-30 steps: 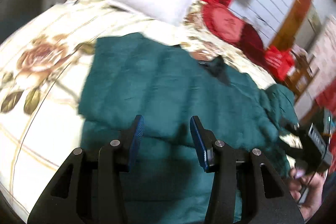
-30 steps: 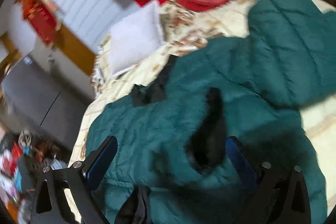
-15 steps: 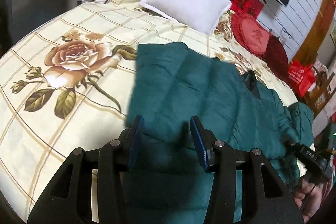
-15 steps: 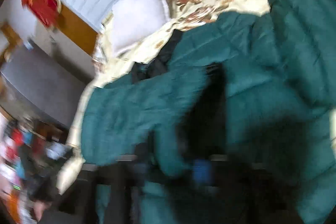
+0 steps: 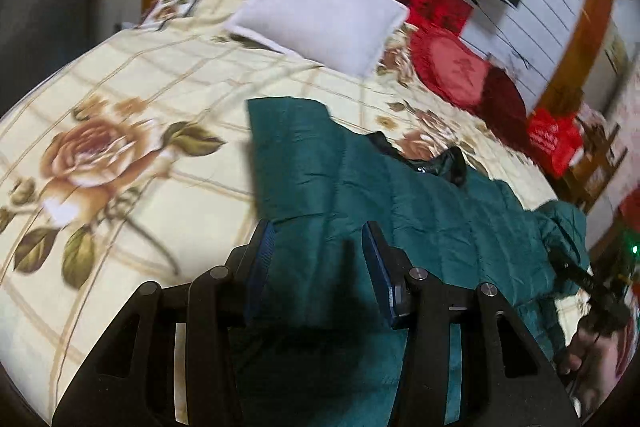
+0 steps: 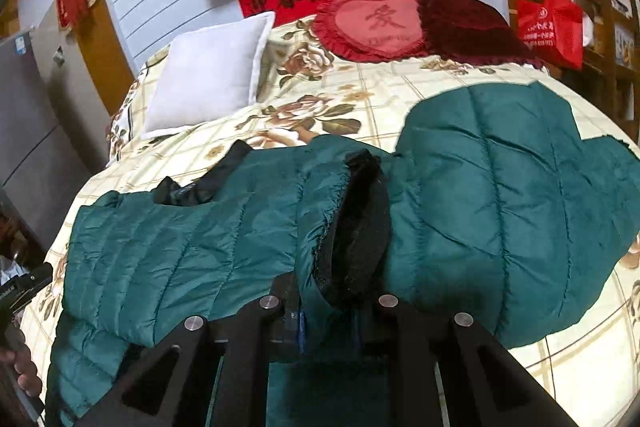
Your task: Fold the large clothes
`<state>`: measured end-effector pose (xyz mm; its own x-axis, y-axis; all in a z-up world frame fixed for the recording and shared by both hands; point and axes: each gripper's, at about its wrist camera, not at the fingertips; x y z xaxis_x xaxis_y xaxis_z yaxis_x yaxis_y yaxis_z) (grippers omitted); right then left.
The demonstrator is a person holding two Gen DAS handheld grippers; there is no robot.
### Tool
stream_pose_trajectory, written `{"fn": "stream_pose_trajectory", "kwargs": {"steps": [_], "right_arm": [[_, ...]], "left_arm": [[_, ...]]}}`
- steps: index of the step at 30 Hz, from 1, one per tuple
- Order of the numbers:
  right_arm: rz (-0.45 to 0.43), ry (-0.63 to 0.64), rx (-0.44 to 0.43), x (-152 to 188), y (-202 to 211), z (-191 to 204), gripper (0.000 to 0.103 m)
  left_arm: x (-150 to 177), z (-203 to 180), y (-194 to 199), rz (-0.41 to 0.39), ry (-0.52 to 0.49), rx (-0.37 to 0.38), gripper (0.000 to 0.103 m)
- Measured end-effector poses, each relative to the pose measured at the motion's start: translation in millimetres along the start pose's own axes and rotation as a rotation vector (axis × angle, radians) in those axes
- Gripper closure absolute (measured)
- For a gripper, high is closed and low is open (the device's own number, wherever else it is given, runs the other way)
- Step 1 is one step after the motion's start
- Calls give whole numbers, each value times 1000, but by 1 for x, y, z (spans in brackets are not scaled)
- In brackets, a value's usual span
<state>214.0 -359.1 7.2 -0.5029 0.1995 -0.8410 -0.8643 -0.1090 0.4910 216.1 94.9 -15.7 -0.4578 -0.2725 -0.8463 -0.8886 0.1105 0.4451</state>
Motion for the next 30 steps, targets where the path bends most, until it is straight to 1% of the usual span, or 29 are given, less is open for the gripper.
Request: {"fn": "stream_pose_trajectory", "kwargs": {"steps": [1, 4, 5, 7, 9, 11, 12, 13, 14, 15, 17, 18, 19, 20, 21, 22, 23, 24, 25, 27, 28, 29, 30], "right_arm": [[6, -5, -6, 0, -2, 6, 88], [75, -33, -40, 10, -15, -1, 88], [95, -46, -59, 13, -19, -2, 88], [102, -72, -92, 11, -17, -5, 84], [78, -106, -122, 6, -8, -6, 81], [20, -122, -114, -3, 7, -7, 74], [-9, -122, -105, -7, 13, -7, 62], [-74, -113, -79, -12, 25, -6, 47], [-112, -100, -46, -15, 31, -4, 40], [-172, -78, 23, -19, 42, -2, 35], [-240, -50, 71, -24, 49, 8, 35], [-233, -28, 61, -24, 46, 15, 35], [-190, 21, 15, -23, 36, 30, 36], [-147, 65, -14, -19, 27, 43, 38], [-117, 116, -28, -15, 20, 56, 43], [-99, 157, -32, -10, 15, 64, 44], [-67, 200, -32, -3, 6, 72, 44], [-8, 227, -37, 5, -6, 76, 44], [55, 240, -45, 12, -19, 76, 44], [127, 239, -28, 23, -36, 70, 43], [144, 207, -30, 24, -41, 61, 43], [145, 180, -36, 25, -41, 56, 42], [150, 149, -46, 24, -42, 50, 38]], "left_arm": [[3, -4, -9, 25, -26, 1, 58], [16, -7, -34, 124, -82, -23, 58], [21, -6, -39, 138, -91, -34, 58], [21, -3, -37, 131, -89, -38, 55], [20, -1, -35, 130, -83, -44, 49], [18, 1, -32, 121, -65, -51, 49], [18, 1, -31, 118, -59, -51, 49], [15, 0, -28, 108, -52, -48, 49], [12, 0, -24, 83, -46, -45, 49], [9, -1, -19, 58, -46, -42, 49], [1, -6, -17, 20, -59, -26, 49], [-1, -7, -19, 16, -66, -20, 49], [-1, -10, -22, 18, -77, -14, 49], [0, -13, -26, 28, -91, -8, 49], [2, -14, -30, 39, -103, -12, 49], [6, -14, -34, 55, -117, -27, 49], [12, -14, -41, 94, -135, -54, 49], [15, -12, -44, 115, -138, -64, 49], [18, -10, -48, 134, -133, -73, 46], [21, -5, -52, 150, -117, -76, 39], [22, -1, -53, 158, -97, -77, 34], [24, 6, -54, 165, -67, -81, 31], [26, 10, -54, 170, -46, -82, 26]]}}
Point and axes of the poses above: each gripper's, at about its wrist camera, not at the fingertips, and y roughly against the way its jaws point, z to its left, x to its underside, and after that the axes turned 15 degrees about -z, right-handed
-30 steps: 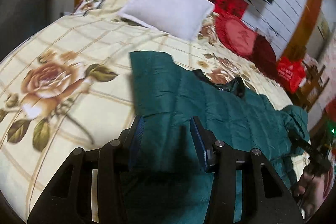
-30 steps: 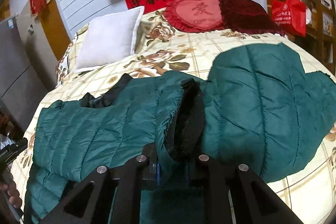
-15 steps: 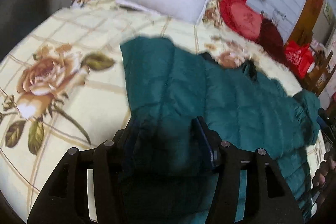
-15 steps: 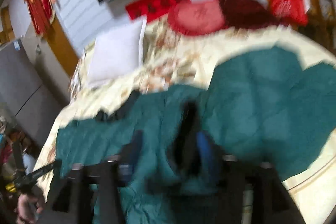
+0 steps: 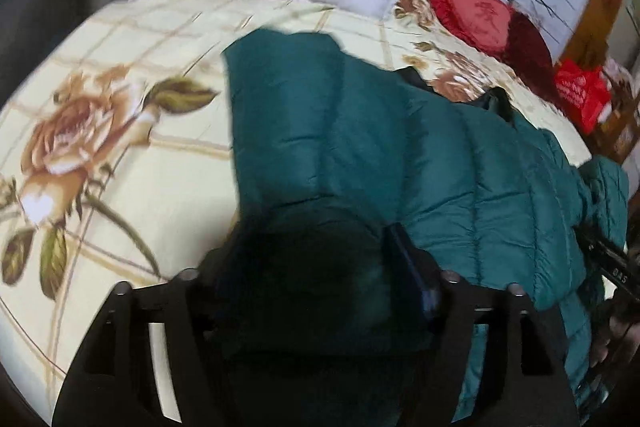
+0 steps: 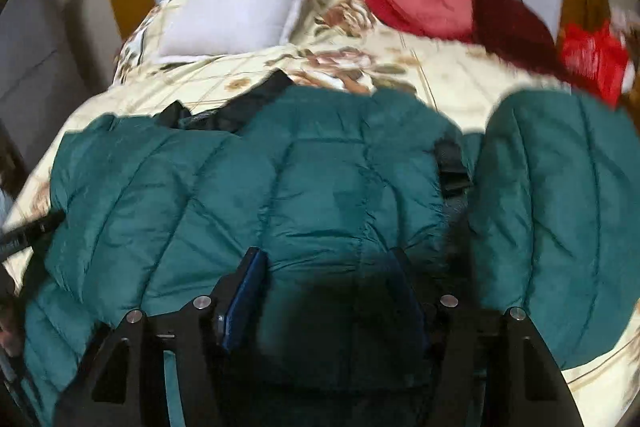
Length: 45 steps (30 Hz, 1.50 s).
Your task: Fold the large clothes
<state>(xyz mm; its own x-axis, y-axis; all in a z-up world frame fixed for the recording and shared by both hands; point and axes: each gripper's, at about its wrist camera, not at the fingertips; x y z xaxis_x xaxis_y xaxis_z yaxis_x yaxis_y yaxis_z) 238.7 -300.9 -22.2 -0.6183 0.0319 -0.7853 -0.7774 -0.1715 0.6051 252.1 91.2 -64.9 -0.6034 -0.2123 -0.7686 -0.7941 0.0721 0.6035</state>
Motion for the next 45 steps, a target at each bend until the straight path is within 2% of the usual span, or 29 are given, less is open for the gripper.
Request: {"fn": "stream_pose_trajectory", "kwargs": {"steps": [2, 4, 7, 9, 11, 13, 16, 18, 32, 38, 40, 43, 45], "right_arm": [[5, -24, -24, 1, 0, -5, 34], [23, -1, -42, 3, 1, 0, 23], [-2, 54, -1, -6, 14, 15, 22], [-53, 72, -30, -16, 25, 31, 22], [-72, 91, -54, -18, 31, 47, 20], [-67, 129, -66, -14, 29, 64, 11], [52, 199, -48, 6, 6, 77, 6], [81, 189, -44, 12, -2, 74, 0], [71, 186, -50, 14, 1, 71, 0], [99, 188, -25, 11, 5, 72, 0], [71, 185, -10, 4, 16, 70, 0], [-57, 185, 29, -13, 53, 54, 0], [-146, 158, 82, -21, 83, 25, 0]], "left_arm": [[3, 8, -1, 13, 51, 14, 25], [2, 7, 6, 1, 57, 1, 26], [-5, -6, 32, -108, -8, -21, 26], [-11, -21, 56, -216, -58, 7, 26], [-12, -35, 67, -262, -117, 41, 26], [-7, -47, 60, -221, -164, 66, 26], [13, -51, 26, -55, -203, 53, 26], [15, -53, 23, -52, -213, 42, 26], [21, -62, 20, -59, -252, 23, 21], [20, -60, 23, -64, -245, 24, 21], [19, -59, 29, -74, -234, 16, 21], [17, -60, 46, -94, -223, 11, 21], [17, -62, 64, -119, -216, 27, 21]]}}
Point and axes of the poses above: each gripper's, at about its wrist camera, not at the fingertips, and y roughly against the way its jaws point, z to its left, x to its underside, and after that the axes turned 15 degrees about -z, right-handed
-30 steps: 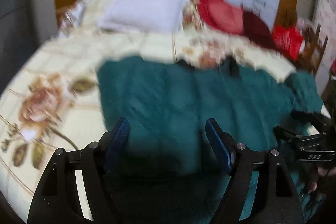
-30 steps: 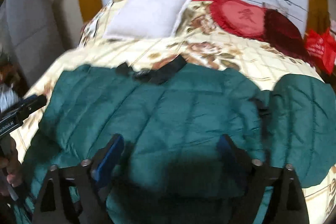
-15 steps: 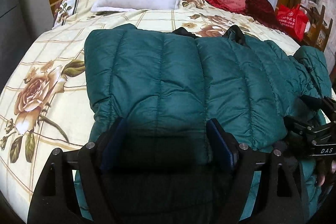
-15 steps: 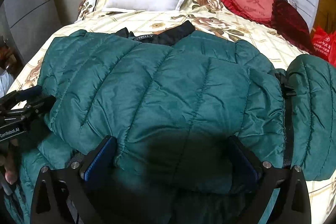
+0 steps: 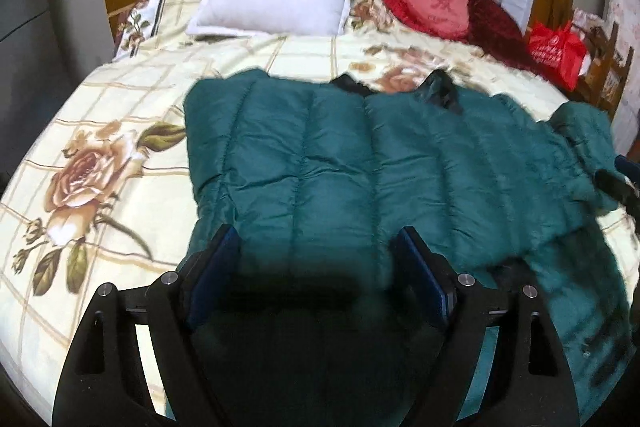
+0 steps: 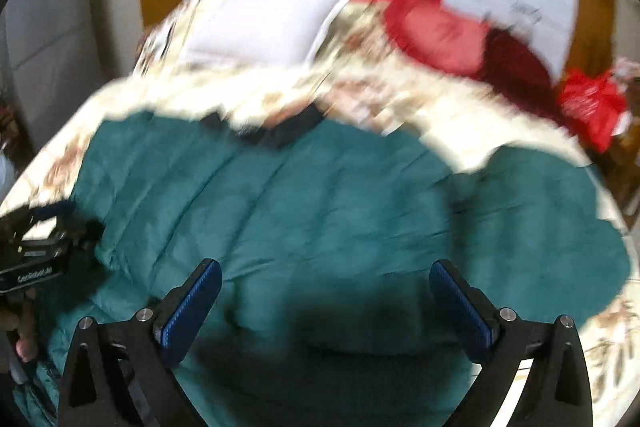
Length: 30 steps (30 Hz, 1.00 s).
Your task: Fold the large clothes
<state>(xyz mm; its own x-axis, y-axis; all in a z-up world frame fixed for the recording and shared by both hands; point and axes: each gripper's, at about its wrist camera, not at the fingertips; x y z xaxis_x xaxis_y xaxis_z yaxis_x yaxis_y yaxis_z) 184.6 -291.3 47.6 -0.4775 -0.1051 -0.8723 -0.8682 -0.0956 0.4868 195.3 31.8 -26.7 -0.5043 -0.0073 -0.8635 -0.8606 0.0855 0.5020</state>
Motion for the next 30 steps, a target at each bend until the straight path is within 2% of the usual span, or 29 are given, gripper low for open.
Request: {"fn": "stream_pose_trajectory", "kwargs": {"steps": [2, 5, 7, 10, 12, 14, 16, 18, 20, 21, 24, 29, 30], "right_arm": [[-17, -60, 61, 4, 16, -39, 0], [17, -162, 163, 22, 32, -106, 0], [9, -230, 279, 36, 43, -156, 0], [-15, -374, 388, 51, 55, -228, 0], [-19, -508, 415, 61, 57, -276, 0], [-27, -580, 446, 68, 57, -315, 0], [-3, -612, 449, 71, 47, -348, 1], [31, -666, 402, 78, 29, -377, 1], [88, -688, 388, 86, 10, -391, 3], [87, -687, 388, 87, 6, -396, 5], [68, -643, 388, 83, -5, -400, 4], [78, -596, 309, 74, -26, -397, 5], [72, -588, 285, 74, -28, -394, 18]], "left_arm": [[2, -2, 23, -19, 12, 10, 21], [9, -5, 51, -27, 42, 23, 21], [15, -7, 62, -20, 68, 32, 21], [22, -16, 57, -7, 51, 58, 21], [27, -20, 49, 5, 34, 33, 21], [33, -23, 39, 35, 14, 32, 21], [38, -23, 33, 55, 7, 26, 21], [42, -23, 26, 81, 5, 29, 21], [42, -23, 23, 88, 9, 27, 21], [42, -23, 23, 87, 8, 26, 21], [44, -26, 23, 88, -5, 27, 21], [46, -27, 18, 109, -8, 29, 21], [46, -26, 17, 110, -4, 31, 21]]}}
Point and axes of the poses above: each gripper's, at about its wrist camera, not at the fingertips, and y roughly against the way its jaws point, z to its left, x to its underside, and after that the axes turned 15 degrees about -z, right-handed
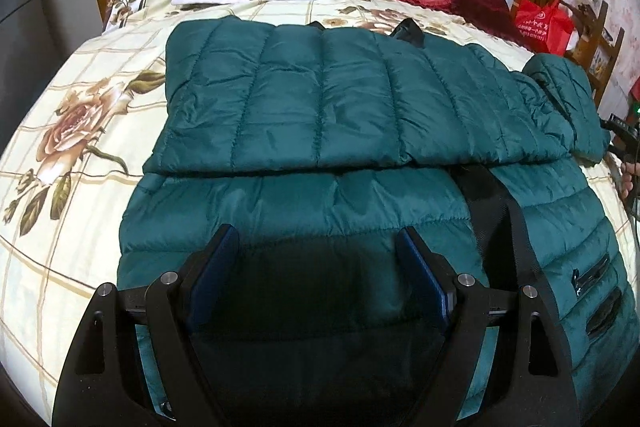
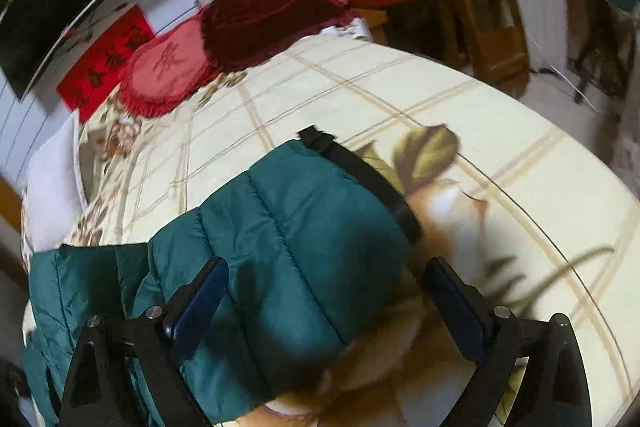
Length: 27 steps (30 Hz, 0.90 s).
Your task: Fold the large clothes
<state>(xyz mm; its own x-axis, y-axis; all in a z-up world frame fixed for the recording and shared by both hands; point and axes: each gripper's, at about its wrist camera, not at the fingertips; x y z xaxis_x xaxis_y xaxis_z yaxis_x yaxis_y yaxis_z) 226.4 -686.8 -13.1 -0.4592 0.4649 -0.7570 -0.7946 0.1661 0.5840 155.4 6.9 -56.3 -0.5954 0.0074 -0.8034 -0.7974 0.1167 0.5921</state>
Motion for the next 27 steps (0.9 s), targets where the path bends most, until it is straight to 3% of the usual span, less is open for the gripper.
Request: {"fn": "stream_pose_trajectory", "kwargs": {"steps": [1, 2, 3, 4, 10, 16, 18, 21, 27], "right_arm": [[5, 11, -6, 2, -1, 2, 41], [6, 19, -4, 4, -1, 2, 51], [4, 13, -23, 6, 0, 2, 69], [-10, 17, -20, 7, 3, 3, 76], [-129, 111, 141, -1, 59, 16, 85], [-236, 154, 298, -31, 146, 25, 86], [-268, 165, 316, -41, 173, 36, 86], [-313, 207, 288, -49, 206, 69, 86], [-383, 207, 44, -17, 240, 167, 86]], "left_arm": [[0, 1, 0, 0, 4, 2, 21], [0, 1, 1, 1, 5, 3, 21], [0, 2, 1, 0, 7, 4, 21], [0, 2, 2, -1, 7, 3, 21], [-1, 3, 6, 0, 10, -3, 21], [-5, 11, 9, -7, 33, -26, 21], [-7, 15, 10, -10, 32, -49, 21], [-7, 21, 6, -1, 18, -102, 21], [-4, 29, -4, 40, -32, -221, 21]]}}
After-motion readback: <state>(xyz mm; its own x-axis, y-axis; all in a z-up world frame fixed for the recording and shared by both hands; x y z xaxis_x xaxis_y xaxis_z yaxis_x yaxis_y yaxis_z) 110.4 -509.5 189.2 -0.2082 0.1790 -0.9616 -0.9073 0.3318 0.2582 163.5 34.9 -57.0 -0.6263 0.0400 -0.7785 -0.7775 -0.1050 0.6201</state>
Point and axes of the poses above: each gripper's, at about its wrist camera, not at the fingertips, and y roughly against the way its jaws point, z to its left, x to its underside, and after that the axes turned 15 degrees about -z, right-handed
